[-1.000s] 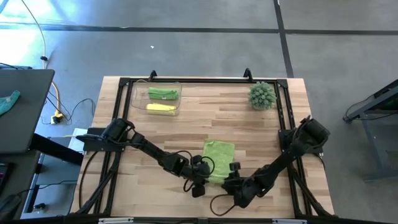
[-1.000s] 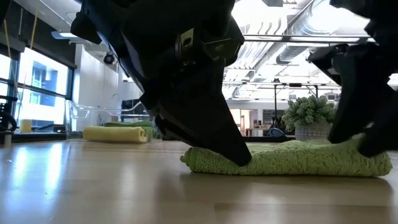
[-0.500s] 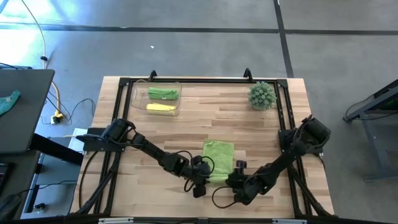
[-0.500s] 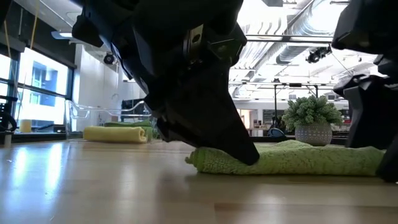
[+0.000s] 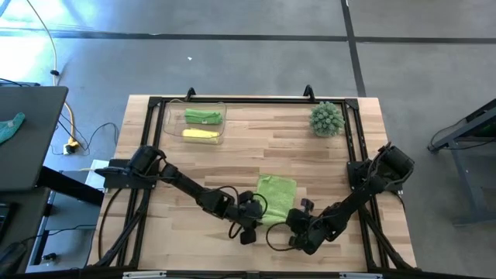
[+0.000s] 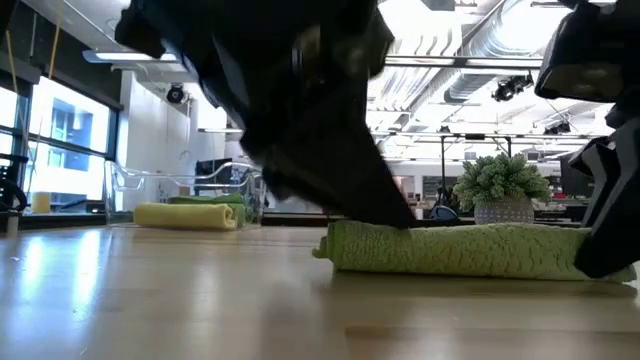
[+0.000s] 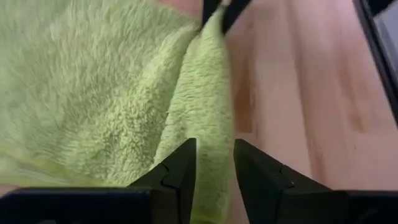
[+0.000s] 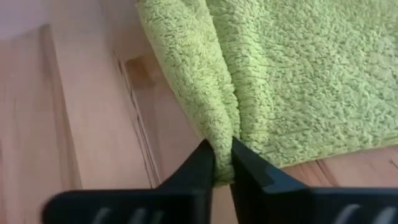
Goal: Roll microfiber towels into tight, uniform cylinder then place into a basket
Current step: Roll the light green microfiber cloth
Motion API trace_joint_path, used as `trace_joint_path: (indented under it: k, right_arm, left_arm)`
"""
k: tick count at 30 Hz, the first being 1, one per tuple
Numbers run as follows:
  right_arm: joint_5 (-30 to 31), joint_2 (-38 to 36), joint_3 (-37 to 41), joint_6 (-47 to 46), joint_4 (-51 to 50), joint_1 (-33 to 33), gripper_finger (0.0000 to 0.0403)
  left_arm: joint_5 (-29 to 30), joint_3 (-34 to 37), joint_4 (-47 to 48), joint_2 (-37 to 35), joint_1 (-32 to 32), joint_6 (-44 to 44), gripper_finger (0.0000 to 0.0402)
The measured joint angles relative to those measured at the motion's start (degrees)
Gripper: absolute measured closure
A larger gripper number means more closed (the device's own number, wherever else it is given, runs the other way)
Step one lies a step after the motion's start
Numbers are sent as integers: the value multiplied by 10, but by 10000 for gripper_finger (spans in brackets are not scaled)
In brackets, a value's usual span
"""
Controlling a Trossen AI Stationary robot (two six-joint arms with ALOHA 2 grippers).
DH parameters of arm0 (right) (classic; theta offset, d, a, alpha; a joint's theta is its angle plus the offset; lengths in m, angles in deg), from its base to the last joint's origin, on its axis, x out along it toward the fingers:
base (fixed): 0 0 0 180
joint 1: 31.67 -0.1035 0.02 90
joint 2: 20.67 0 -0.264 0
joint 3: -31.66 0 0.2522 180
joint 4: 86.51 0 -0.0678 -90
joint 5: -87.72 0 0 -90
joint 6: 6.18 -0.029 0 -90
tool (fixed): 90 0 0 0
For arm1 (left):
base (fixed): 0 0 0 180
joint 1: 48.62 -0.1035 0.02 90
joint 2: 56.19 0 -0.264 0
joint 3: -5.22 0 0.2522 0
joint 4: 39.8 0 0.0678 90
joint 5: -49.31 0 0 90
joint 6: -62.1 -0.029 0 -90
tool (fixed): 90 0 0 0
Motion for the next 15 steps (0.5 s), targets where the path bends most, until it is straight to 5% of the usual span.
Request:
trace_joint_path:
  k: [9, 15]
  right_arm:
    - [-22, -2, -1, -98, -8, 9, 395]
    - [-21, -2, -1, -161, -10, 9, 399]
  left_arm:
    - [18, -1, -2, -35, 36, -202, 302]
    - [90, -1, 2, -15, 50, -229, 302]
